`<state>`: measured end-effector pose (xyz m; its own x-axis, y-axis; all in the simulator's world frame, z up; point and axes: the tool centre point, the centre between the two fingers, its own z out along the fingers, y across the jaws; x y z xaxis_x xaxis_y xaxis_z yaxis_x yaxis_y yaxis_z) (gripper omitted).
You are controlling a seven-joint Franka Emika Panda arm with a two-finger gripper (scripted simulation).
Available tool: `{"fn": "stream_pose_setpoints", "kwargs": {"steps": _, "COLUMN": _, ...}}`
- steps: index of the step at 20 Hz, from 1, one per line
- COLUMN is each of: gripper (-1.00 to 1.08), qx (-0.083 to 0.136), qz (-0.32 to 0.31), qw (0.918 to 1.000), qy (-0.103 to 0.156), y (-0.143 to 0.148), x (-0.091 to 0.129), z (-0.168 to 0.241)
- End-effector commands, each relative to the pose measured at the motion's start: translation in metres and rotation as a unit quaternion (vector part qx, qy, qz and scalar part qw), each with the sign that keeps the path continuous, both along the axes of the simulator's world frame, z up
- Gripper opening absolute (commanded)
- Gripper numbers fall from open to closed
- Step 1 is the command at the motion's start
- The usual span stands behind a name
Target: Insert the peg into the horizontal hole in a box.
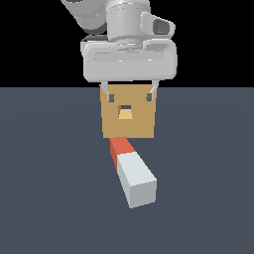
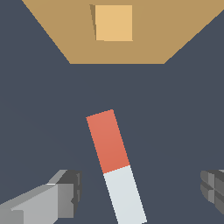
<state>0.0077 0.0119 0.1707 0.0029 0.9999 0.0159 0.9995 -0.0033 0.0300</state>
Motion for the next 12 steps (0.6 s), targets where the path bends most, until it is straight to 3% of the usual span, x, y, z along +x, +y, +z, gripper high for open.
{"fn": "stream_pose_setpoints", "kwargs": {"steps": 1, "gripper": 1.00, "qx": 0.000, "qz": 0.000, "qw": 1.0000, "qy": 0.000, "y": 0.000, "x": 0.000, "z": 0.000}}
{"fn": "stream_pose_setpoints", "kwargs": {"steps": 12, "gripper": 1.00, "qx": -0.002, "qz": 0.027, "qw": 0.9996, "qy": 0.003, "y": -0.017, "x": -0.002, "z": -0.018}}
